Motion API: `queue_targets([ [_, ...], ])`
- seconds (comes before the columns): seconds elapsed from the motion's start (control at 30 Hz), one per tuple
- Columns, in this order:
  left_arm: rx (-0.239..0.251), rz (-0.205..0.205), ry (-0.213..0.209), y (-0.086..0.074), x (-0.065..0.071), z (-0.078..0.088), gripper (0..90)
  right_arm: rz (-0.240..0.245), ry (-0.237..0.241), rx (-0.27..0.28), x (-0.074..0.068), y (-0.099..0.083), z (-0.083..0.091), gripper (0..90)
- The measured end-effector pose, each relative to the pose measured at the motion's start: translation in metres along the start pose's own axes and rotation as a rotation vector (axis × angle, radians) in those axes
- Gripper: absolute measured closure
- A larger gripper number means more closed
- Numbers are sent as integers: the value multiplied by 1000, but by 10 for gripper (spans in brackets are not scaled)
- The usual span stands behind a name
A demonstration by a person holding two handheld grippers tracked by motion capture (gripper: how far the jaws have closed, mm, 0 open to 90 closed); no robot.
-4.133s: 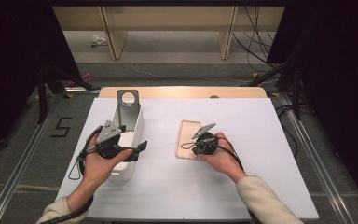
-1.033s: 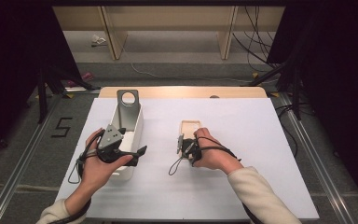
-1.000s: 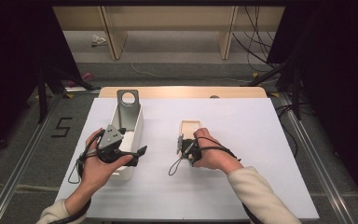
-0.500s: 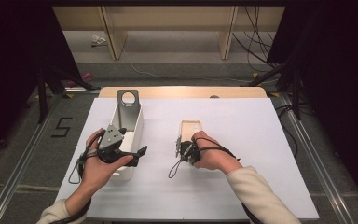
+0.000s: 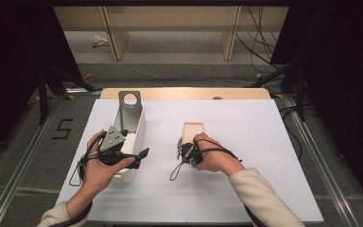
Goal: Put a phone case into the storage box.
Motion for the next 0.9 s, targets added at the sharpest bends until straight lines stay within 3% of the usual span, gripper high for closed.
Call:
queue_targets([
  [0.9,-1,-1,-3,0,1,0,31,18,21,-5,0,-1,-2,840],
])
Point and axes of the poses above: each handheld gripper's, and its own axes: z roughly backward along the jaws, y roughly out of its top, x roughly to its right, the point moved 6 cm from there along -z, roughly forward along the jaws
